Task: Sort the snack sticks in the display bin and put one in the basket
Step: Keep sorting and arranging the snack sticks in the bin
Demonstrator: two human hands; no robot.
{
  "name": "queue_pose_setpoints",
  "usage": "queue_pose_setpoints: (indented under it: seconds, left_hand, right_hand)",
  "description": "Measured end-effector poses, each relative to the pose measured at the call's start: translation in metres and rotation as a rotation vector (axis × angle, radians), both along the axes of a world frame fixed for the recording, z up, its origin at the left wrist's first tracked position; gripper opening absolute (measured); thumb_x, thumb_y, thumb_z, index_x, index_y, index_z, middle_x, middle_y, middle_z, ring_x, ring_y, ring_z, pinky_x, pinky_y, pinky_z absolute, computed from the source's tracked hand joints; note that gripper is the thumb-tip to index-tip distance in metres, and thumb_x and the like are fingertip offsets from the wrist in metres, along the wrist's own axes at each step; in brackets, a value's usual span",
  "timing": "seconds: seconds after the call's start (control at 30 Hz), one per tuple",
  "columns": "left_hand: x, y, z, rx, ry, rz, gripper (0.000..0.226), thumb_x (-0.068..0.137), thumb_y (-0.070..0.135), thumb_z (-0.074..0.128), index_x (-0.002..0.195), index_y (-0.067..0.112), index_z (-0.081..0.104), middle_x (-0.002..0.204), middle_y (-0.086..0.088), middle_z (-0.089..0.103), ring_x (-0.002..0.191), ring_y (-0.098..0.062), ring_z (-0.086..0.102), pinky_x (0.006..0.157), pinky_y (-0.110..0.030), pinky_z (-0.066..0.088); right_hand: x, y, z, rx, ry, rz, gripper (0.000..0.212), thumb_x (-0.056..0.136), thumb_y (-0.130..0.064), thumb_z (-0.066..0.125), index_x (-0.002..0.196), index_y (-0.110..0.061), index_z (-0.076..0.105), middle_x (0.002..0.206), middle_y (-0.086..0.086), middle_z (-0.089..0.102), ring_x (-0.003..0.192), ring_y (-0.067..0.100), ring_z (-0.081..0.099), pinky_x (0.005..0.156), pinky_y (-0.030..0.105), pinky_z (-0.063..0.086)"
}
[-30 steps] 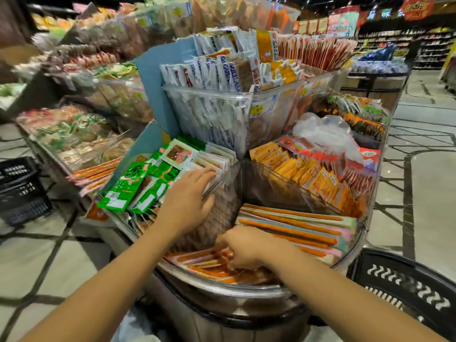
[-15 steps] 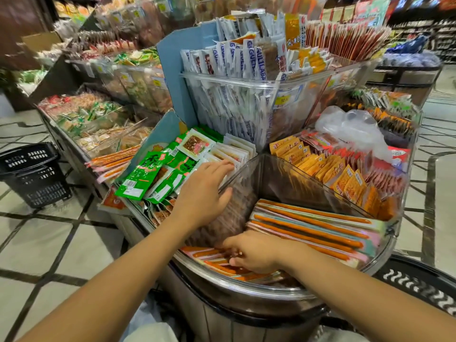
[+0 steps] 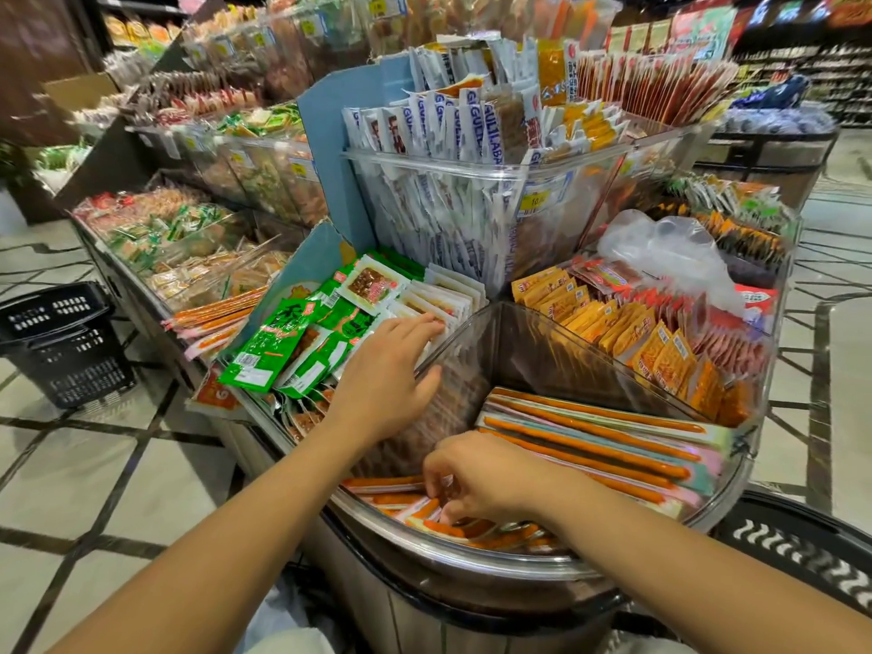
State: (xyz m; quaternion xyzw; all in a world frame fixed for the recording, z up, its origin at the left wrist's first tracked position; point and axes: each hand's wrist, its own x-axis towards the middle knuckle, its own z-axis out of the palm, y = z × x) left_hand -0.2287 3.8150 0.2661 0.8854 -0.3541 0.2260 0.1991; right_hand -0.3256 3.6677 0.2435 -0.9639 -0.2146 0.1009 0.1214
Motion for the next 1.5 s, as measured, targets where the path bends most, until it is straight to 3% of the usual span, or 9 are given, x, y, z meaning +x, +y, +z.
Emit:
queue_pose_setpoints:
  seconds: [0.27,0.4,0.7,0.83,1.03,1.17,1.27,1.4,1.5]
  left_hand:
    - [0.001,0.001,0.000,-0.017,-0.012,-0.024,0.047,0.091,0.029,0.066,0.137,0.018,0.057,0.146,0.004,0.054,0.133,-0.016,0.046,0.111,-0.034,0.041]
    - [0.002,0.002,0.000,-0.027,-0.007,-0.040,0.047,0.089,0.032,0.063,0.134,0.018,0.059,0.143,0.004,0.056,0.129,-0.018,0.049,0.110,-0.037,0.043]
    - [-0.001,0.002,0.002,-0.023,-0.016,-0.028,0.049,0.090,0.029,0.068,0.137,0.020,0.057,0.146,0.007,0.054,0.131,-0.015,0.047,0.112,-0.035,0.041]
    - [-0.003,0.000,0.001,0.014,-0.025,-0.005,0.051,0.091,0.030,0.067,0.140,0.020,0.055,0.148,0.006,0.052,0.133,-0.016,0.046,0.113,-0.035,0.039]
    - [-0.023,-0.002,0.008,0.051,-0.231,-0.080,0.041,0.086,0.029,0.070,0.124,0.017,0.065,0.128,0.001,0.064,0.117,-0.021,0.058,0.101,-0.037,0.047]
    - [-0.072,-0.021,0.007,-0.017,0.195,-0.252,0.039,0.094,0.059,0.047,0.123,0.037,0.061,0.110,0.020,0.068,0.101,0.002,0.060,0.090,-0.026,0.050]
    - [-0.084,-0.026,-0.003,-0.018,0.569,-0.410,0.028,0.093,0.056,0.060,0.120,0.047,0.062,0.095,0.025,0.072,0.086,0.003,0.068,0.083,-0.030,0.056]
    - [-0.078,-0.022,-0.005,-0.016,0.650,-0.413,0.006,0.093,0.042,0.066,0.090,0.041,0.071,0.076,0.008,0.074,0.074,-0.009,0.072,0.077,-0.033,0.059]
    - [-0.078,-0.024,-0.008,0.021,0.646,-0.397,0.019,0.092,0.044,0.065,0.079,0.032,0.068,0.070,0.007,0.073,0.070,-0.011,0.071,0.076,-0.039,0.059]
  right_hand:
    - [-0.006,-0.003,0.007,0.237,-0.095,-0.035,0.034,0.080,-0.031,0.082,0.109,-0.030,0.064,0.098,-0.017,0.056,0.089,0.003,0.053,0.076,0.024,0.046]
    - [-0.009,-0.011,0.012,0.414,-0.304,-0.090,0.018,0.081,-0.031,0.079,0.081,-0.018,0.067,0.084,-0.007,0.059,0.078,0.006,0.053,0.072,0.033,0.048]
    - [-0.030,-0.040,0.052,0.739,-0.412,-0.478,0.024,0.096,-0.034,0.066,0.073,-0.029,0.059,0.062,-0.014,0.063,0.064,-0.003,0.063,0.062,0.012,0.044]
    - [-0.043,-0.052,0.075,0.823,-0.432,-0.535,0.042,0.103,-0.040,0.052,0.076,-0.011,0.064,0.064,0.003,0.068,0.057,0.008,0.066,0.064,0.031,0.053]
    - [-0.053,-0.066,0.094,0.979,-0.486,-0.495,0.005,0.095,-0.016,0.068,0.094,-0.021,0.067,0.080,-0.001,0.075,0.069,0.007,0.071,0.054,0.018,0.049]
    - [-0.058,-0.069,0.106,1.080,-0.531,-0.521,0.005,0.099,-0.016,0.062,0.095,-0.017,0.061,0.078,0.005,0.076,0.049,0.022,0.066,0.044,0.032,0.053]
    - [-0.060,-0.070,0.112,1.169,-0.532,-0.517,0.018,0.105,-0.025,0.051,0.094,-0.011,0.057,0.079,0.010,0.076,0.048,0.035,0.064,0.047,0.037,0.055]
    - [-0.061,-0.072,0.113,1.188,-0.531,-0.525,0.026,0.106,-0.029,0.046,0.094,-0.008,0.056,0.082,0.010,0.077,0.046,0.039,0.062,0.046,0.038,0.052]
    - [-0.059,-0.080,0.110,1.141,-0.606,-0.566,0.013,0.104,-0.022,0.053,0.099,-0.014,0.061,0.084,0.004,0.077,0.042,0.033,0.056,0.044,0.032,0.050]
